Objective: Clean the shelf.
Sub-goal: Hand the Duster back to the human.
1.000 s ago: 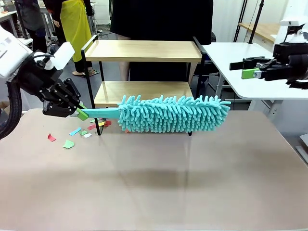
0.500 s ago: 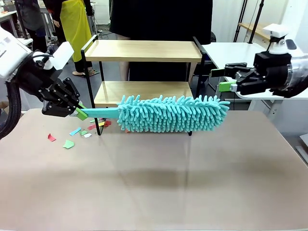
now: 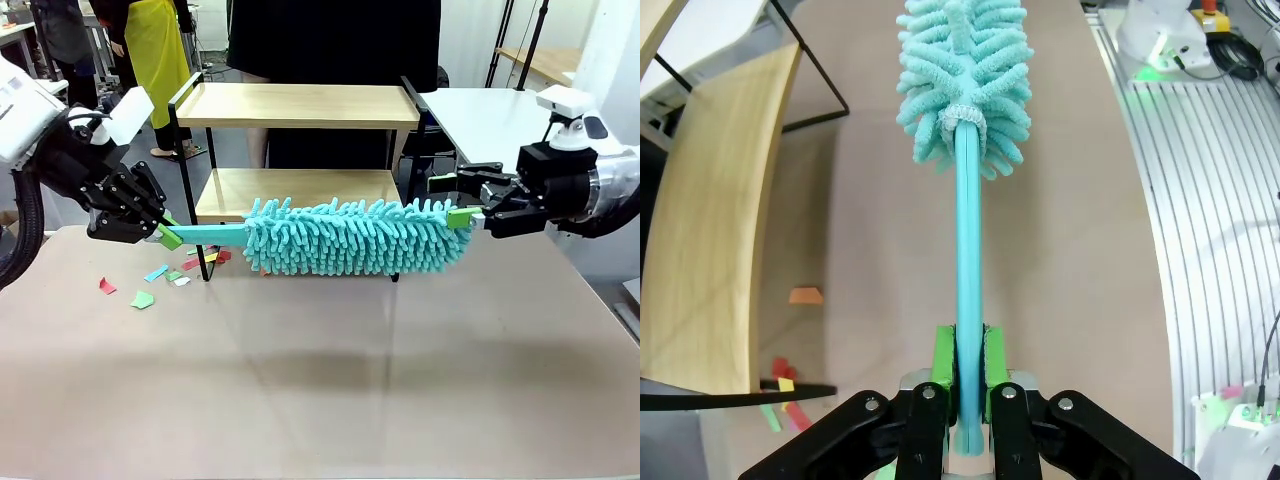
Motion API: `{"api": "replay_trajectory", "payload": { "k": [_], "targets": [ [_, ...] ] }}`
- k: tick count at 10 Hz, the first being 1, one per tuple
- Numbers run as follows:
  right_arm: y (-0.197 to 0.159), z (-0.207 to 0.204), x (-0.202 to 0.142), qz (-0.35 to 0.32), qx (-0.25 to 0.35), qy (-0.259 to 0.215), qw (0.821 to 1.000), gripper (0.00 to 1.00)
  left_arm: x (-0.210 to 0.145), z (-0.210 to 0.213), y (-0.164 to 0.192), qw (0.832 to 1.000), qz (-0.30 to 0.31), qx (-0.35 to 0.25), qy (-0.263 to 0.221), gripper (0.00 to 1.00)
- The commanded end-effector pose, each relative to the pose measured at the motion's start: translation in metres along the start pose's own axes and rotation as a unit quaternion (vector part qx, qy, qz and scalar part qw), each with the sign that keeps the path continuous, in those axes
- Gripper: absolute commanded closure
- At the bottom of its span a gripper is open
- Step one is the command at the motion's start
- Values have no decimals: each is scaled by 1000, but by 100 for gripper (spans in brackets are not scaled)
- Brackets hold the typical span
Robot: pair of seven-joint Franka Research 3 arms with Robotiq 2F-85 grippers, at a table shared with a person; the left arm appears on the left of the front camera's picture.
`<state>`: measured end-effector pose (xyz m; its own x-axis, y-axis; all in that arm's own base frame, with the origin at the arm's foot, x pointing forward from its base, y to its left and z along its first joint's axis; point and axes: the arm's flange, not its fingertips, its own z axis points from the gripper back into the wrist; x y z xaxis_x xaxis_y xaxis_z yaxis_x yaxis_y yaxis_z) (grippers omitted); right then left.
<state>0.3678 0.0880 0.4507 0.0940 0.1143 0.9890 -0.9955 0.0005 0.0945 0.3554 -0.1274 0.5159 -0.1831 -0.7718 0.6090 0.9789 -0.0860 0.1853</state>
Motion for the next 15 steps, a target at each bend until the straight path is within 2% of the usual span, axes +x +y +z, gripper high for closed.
{"api": "replay_trajectory", "payload": {
  "k": [1, 10, 13, 14, 15],
  "targets": [
    [11, -2, -3, -4, 1, 3, 1000, 0, 0, 2, -2, 1000, -6, 2, -13, 86],
    [6, -29, -32, -21, 22, 16, 999, 0, 0, 2, -2, 1000, -6, 2, -13, 86],
    [3, -31, -37, -22, 19, 3, 1000, 0, 0, 2, -2, 1000, -6, 2, -13, 86],
    [3, -31, -37, -21, 16, -3, 1000, 59, 0, 2, -2, 1000, -6, 2, -13, 86],
    [3, -31, -37, -21, 15, -3, 1000, 60, 0, 2, -2, 1000, -6, 2, -13, 86]
  ]
}}
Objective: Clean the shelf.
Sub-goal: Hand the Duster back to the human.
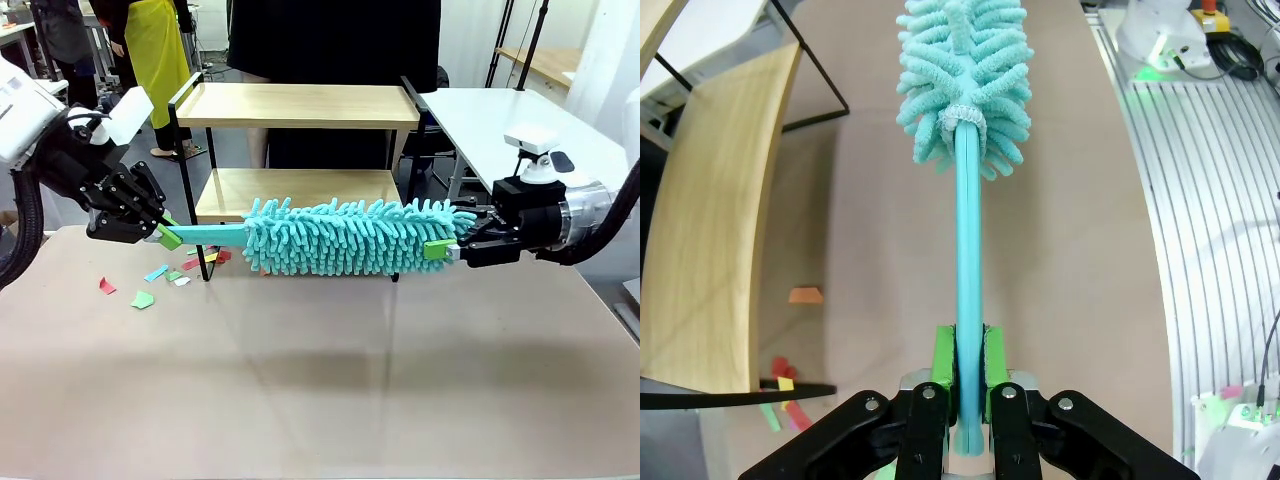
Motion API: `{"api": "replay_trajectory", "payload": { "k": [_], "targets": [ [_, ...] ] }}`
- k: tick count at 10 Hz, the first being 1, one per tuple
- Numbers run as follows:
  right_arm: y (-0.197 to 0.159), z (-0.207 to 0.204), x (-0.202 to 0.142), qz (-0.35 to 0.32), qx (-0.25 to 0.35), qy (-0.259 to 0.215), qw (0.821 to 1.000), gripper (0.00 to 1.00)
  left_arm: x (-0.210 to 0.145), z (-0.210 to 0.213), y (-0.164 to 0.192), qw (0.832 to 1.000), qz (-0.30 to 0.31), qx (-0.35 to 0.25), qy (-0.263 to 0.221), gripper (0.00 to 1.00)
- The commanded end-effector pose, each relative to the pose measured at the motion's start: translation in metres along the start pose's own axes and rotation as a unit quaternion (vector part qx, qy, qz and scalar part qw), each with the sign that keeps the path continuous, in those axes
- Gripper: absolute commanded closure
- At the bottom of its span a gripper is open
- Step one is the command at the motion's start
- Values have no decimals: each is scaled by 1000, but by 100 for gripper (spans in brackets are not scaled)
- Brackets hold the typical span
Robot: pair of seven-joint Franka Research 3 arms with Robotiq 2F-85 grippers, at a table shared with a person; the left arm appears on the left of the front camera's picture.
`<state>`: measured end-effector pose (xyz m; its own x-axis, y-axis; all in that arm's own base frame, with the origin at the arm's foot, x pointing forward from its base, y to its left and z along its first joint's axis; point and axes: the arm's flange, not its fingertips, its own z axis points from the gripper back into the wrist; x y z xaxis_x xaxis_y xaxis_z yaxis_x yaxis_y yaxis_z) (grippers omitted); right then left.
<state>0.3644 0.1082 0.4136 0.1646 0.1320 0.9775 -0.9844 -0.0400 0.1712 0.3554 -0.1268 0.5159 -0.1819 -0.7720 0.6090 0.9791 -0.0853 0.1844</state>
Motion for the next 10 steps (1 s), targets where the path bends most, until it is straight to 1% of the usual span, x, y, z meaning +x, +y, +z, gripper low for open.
{"api": "replay_trajectory", "payload": {
  "k": [1, 3, 4, 5, 6, 10],
  "targets": [
    [2, -6, -1, 17, -10, -11, 1000, 100, 0, 1, -2, 1000, -7, 2, -13, 86],
    [2, -6, 0, 16, -5, -13, 1000, 100, 0, 1, -2, 1000, -7, 2, -13, 86],
    [1, -6, 0, 16, -4, -11, 1000, 87, 0, 1, -2, 1000, -7, 2, -13, 86],
    [1, -6, 0, 15, 0, -7, 1000, 97, 0, 1, -2, 1000, -7, 2, -13, 86],
    [0, -7, 0, 14, 3, -4, 1000, 100, 0, 1, -2, 1000, -7, 2, -13, 86],
    [1, -7, 0, 17, 5, -1, 1000, 100, 0, 1, -2, 1000, -7, 2, -13, 86]
  ]
}}
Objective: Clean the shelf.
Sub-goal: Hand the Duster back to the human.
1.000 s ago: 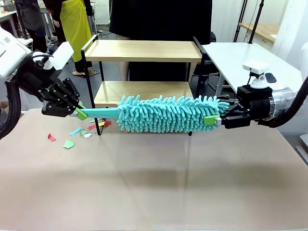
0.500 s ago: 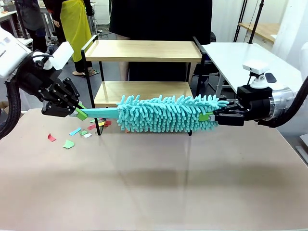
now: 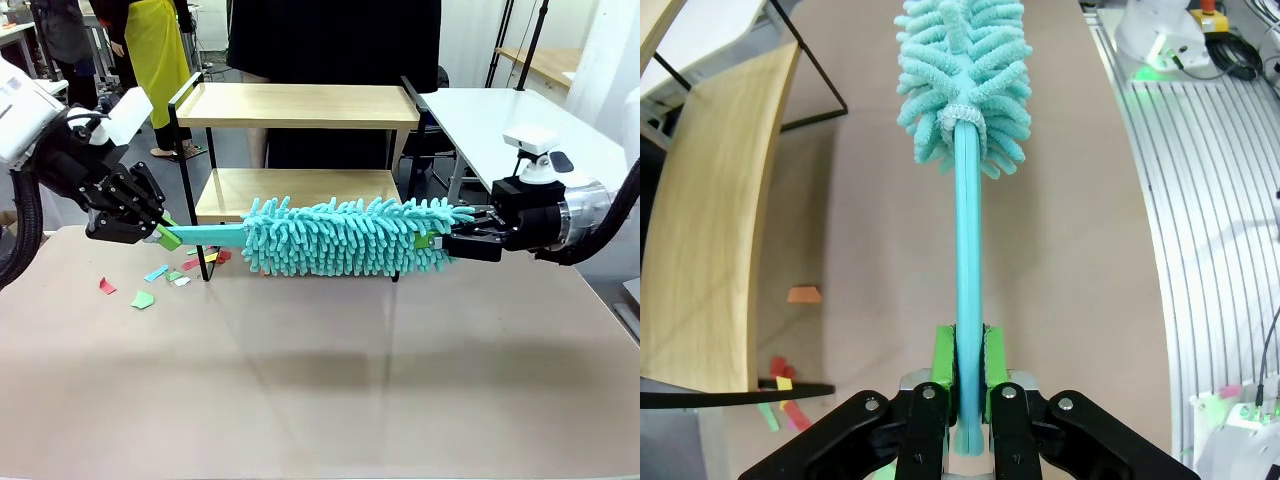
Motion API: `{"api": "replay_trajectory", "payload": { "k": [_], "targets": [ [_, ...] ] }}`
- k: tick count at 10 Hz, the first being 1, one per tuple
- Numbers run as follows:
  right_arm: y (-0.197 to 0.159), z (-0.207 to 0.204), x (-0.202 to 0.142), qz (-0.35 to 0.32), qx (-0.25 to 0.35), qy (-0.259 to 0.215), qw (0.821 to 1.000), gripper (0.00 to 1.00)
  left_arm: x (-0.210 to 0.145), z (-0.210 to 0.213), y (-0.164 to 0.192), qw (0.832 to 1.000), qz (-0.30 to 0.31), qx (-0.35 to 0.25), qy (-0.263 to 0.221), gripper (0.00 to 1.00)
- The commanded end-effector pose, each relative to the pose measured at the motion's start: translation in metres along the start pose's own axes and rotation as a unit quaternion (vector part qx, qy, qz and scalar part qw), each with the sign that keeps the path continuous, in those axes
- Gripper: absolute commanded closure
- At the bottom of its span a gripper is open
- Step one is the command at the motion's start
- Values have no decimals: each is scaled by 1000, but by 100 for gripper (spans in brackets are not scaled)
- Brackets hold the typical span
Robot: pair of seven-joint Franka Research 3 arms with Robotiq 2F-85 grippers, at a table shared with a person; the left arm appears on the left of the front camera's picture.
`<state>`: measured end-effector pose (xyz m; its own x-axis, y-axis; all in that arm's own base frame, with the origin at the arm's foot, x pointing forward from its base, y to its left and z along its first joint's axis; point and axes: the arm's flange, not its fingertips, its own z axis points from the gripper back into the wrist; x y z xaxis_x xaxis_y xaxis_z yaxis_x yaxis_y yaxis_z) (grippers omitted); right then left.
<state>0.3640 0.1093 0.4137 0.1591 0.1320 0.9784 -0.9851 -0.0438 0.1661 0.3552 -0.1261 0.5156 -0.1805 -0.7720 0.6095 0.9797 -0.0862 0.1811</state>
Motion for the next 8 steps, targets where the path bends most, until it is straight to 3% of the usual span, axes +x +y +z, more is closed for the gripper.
{"api": "replay_trajectory", "payload": {
  "k": [1, 2, 3, 4, 5, 6, 7, 8],
  "targets": [
    [1, -6, -1, 16, 2, 1, 1000, 100, 1, 1, -2, 1000, -8, 4, -13, 86],
    [-9, -5, 2, -24, 23, -2, 999, 100, 1, 1, -2, 1000, -8, 4, -13, 86],
    [0, 0, 0, 1, 0, 0, 1000, 100, 1, 1, -2, 1000, -8, 4, -13, 86],
    [0, 0, 0, 1, 0, 0, 1000, 100, 0, 0, 0, 1000, 0, 0, 0, 29],
    [0, 0, 0, 1, 0, 0, 1000, 100, 1, 3, 0, 1000, 9, -6, -16, 29],
    [0, 0, 0, 1, 0, 0, 1000, 100, 2, 10, -2, 999, 15, -12, -36, 0],
    [0, 0, 0, 1, 0, 0, 1000, 100, 1, 20, -4, 998, 18, -5, -56, 25],
    [0, 0, 0, 1, 0, 0, 1000, 100, -3, 37, -8, 996, 24, 17, -82, 0]
  ]
}}
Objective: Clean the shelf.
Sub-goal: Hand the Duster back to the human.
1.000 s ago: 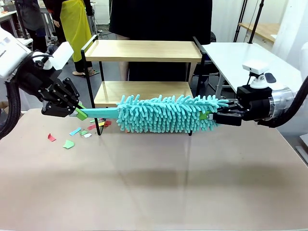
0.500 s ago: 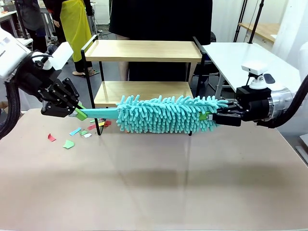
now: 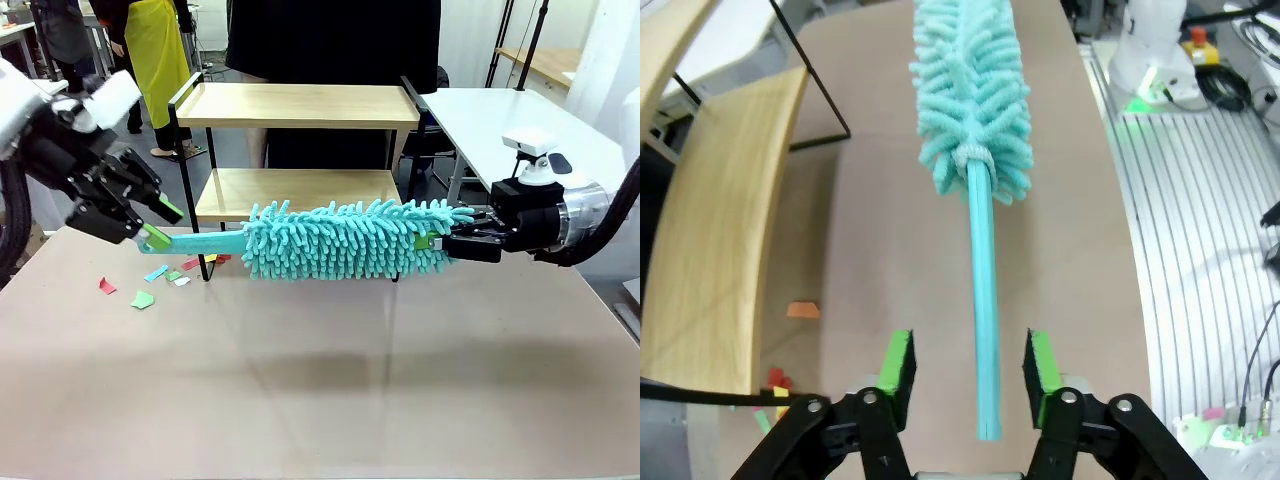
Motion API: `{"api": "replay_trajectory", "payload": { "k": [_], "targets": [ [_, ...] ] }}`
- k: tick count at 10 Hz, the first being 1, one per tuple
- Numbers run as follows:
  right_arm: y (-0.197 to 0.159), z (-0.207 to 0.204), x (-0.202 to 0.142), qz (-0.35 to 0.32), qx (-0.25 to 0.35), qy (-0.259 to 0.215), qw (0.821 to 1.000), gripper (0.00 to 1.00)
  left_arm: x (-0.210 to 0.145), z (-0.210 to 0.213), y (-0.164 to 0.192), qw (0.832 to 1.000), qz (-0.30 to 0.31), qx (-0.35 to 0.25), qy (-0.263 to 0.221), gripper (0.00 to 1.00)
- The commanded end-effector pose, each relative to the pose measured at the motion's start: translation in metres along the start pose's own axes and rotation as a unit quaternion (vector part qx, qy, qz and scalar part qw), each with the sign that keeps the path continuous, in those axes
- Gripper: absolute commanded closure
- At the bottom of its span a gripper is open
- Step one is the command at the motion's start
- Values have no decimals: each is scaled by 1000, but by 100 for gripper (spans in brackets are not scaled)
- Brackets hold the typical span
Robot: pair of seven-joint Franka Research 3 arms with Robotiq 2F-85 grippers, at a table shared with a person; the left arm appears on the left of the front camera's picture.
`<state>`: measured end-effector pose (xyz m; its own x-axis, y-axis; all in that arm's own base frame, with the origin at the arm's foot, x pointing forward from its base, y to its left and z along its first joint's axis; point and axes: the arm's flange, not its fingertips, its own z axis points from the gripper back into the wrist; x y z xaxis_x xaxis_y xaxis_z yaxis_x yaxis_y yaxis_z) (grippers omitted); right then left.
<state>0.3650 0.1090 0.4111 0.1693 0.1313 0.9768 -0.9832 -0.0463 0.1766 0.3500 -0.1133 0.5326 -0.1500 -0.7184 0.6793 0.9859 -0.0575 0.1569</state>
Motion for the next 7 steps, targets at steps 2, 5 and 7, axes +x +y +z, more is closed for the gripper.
{"api": "replay_trajectory", "payload": {
  "k": [2, 5, 7],
  "targets": [
    [1, 0, 2, 6, -2, 1, 1000, 100, -19, 51, -12, 994, -2, 39, -104, 0],
    [1, 0, 2, 6, -2, 1, 1000, 100, -75, 104, -20, 991, 18, 54, -120, 0],
    [1, 0, 2, 6, -2, 1, 1000, 100, -116, 127, -31, 988, 48, 63, -134, 0]
  ]
}}
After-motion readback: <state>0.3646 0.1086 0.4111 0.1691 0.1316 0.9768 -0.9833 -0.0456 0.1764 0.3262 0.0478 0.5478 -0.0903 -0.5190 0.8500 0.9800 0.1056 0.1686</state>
